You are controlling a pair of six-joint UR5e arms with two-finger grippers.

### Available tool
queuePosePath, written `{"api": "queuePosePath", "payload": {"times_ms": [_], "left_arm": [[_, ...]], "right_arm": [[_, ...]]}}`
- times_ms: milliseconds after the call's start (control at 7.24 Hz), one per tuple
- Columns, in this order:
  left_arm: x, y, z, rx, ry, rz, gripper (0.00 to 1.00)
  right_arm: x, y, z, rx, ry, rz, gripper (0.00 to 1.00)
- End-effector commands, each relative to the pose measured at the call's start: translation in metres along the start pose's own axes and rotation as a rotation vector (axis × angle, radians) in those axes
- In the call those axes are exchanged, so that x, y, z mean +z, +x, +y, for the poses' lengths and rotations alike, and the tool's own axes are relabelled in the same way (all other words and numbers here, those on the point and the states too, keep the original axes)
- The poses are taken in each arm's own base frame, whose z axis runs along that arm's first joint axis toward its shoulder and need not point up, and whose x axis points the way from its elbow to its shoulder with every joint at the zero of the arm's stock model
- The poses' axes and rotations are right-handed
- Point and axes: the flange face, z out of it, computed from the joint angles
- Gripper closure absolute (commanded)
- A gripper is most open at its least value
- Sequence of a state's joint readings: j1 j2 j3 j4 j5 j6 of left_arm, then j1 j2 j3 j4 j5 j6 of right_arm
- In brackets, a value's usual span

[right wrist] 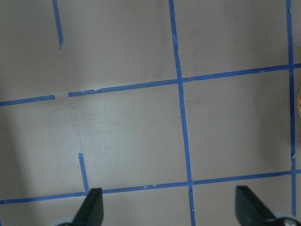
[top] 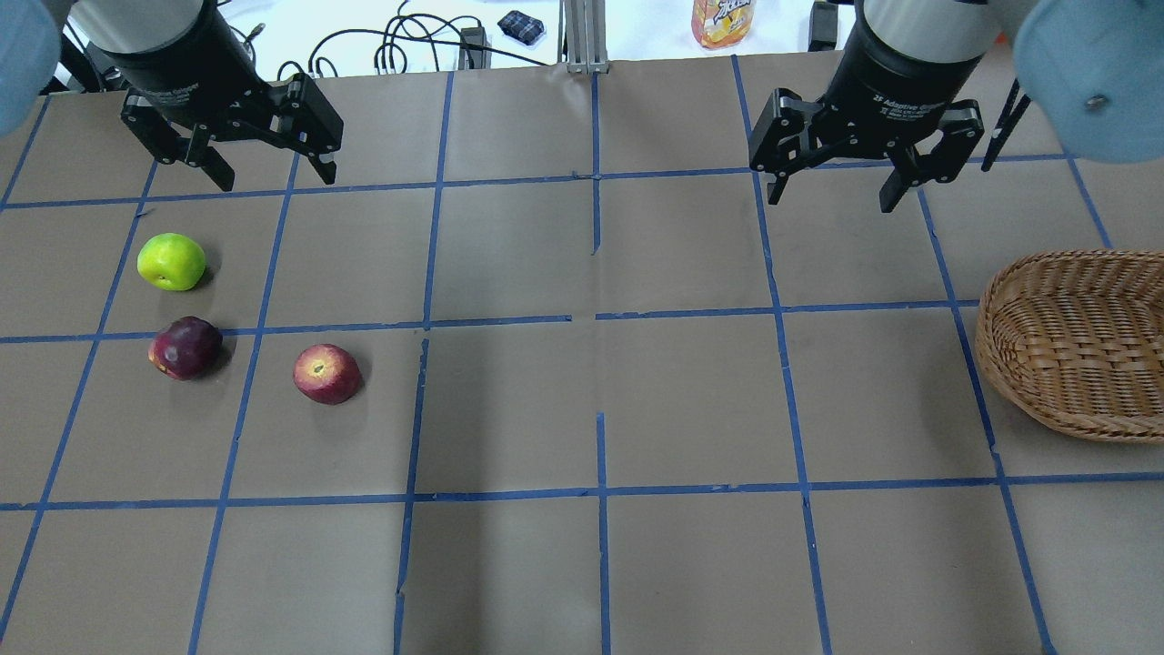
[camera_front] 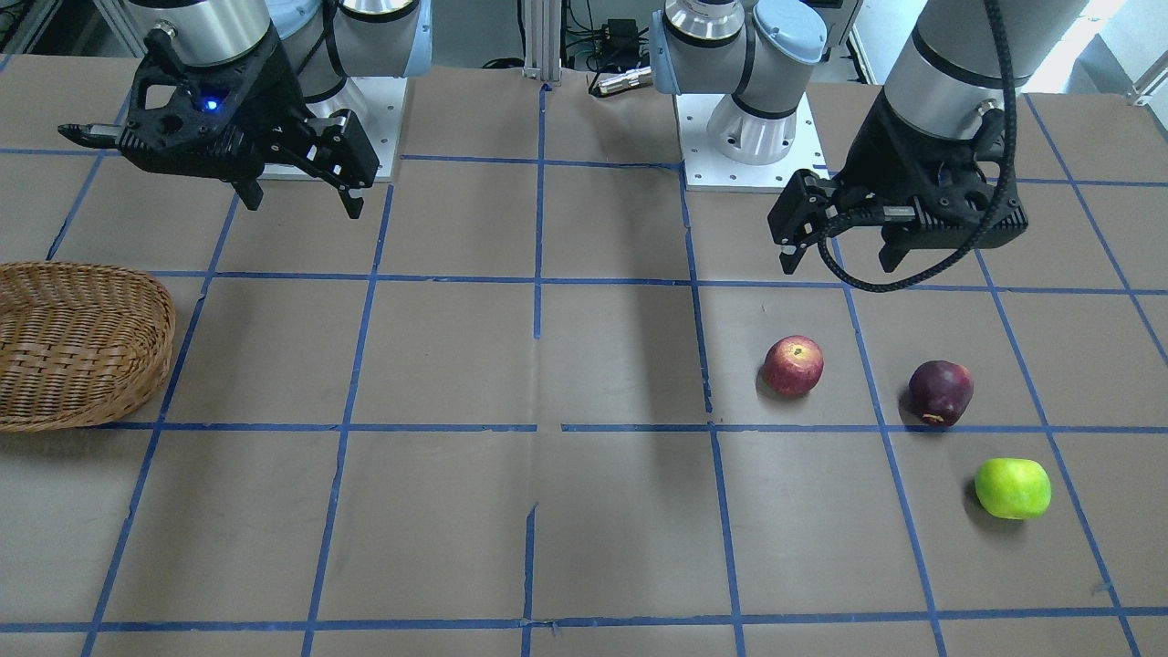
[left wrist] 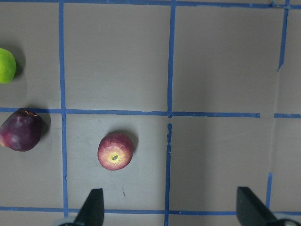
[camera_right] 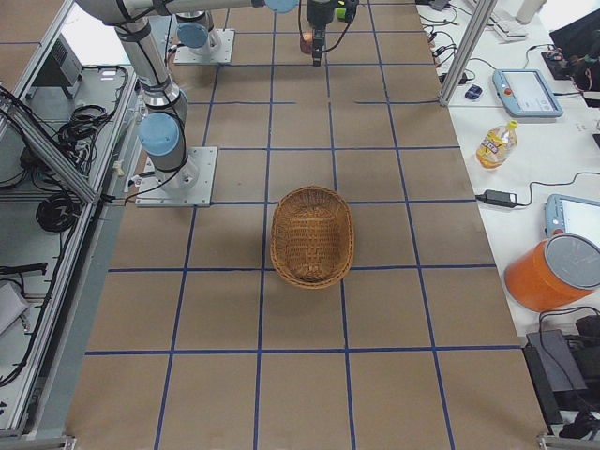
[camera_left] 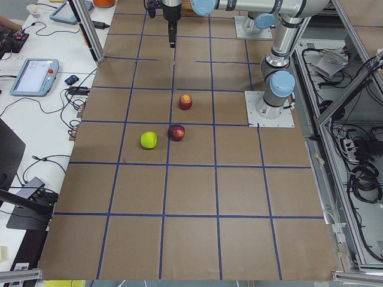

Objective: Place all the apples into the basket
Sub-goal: 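Reach the left gripper down toward the lighter red apple, then close the left gripper around the lighter red apple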

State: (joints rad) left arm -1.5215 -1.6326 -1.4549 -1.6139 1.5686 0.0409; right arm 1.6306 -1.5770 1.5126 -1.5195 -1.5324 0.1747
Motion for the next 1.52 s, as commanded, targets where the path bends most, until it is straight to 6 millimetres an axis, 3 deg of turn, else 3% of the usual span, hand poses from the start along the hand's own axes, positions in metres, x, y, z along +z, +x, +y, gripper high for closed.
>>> {"api": "queuePosePath", "payload": {"times_ms": [0, 276, 414, 691, 967, 1243, 1382], "left_arm": [[0.008, 0.000, -0.001, 0.010, -0.020, -0.003, 0.00], [0.028, -0.021, -0.016, -0.021, -0.044, 0.007, 0.00], [0.071, -0.047, -0.026, -0.034, -0.123, 0.021, 0.00], [0.168, -0.084, -0.007, -0.077, -0.260, 0.040, 0.00], [0.238, -0.116, 0.011, -0.113, -0.238, 0.046, 0.00], [0.286, -0.114, 0.023, -0.115, -0.240, 0.049, 0.00], [0.299, -0.116, 0.015, -0.138, -0.221, 0.045, 0.00]], "right_arm": [[0.001, -0.001, -0.002, 0.002, -0.001, -0.001, 0.00], [-0.001, -0.001, -0.002, 0.002, 0.002, -0.002, 0.00], [-0.002, -0.001, -0.002, 0.002, 0.003, -0.002, 0.00], [-0.002, -0.001, -0.001, 0.002, 0.003, -0.005, 0.00], [-0.002, -0.001, -0.001, 0.001, 0.004, -0.005, 0.00], [-0.002, -0.001, -0.001, 0.002, 0.003, -0.007, 0.00], [-0.002, -0.001, -0.001, 0.002, 0.003, -0.007, 0.00]]}}
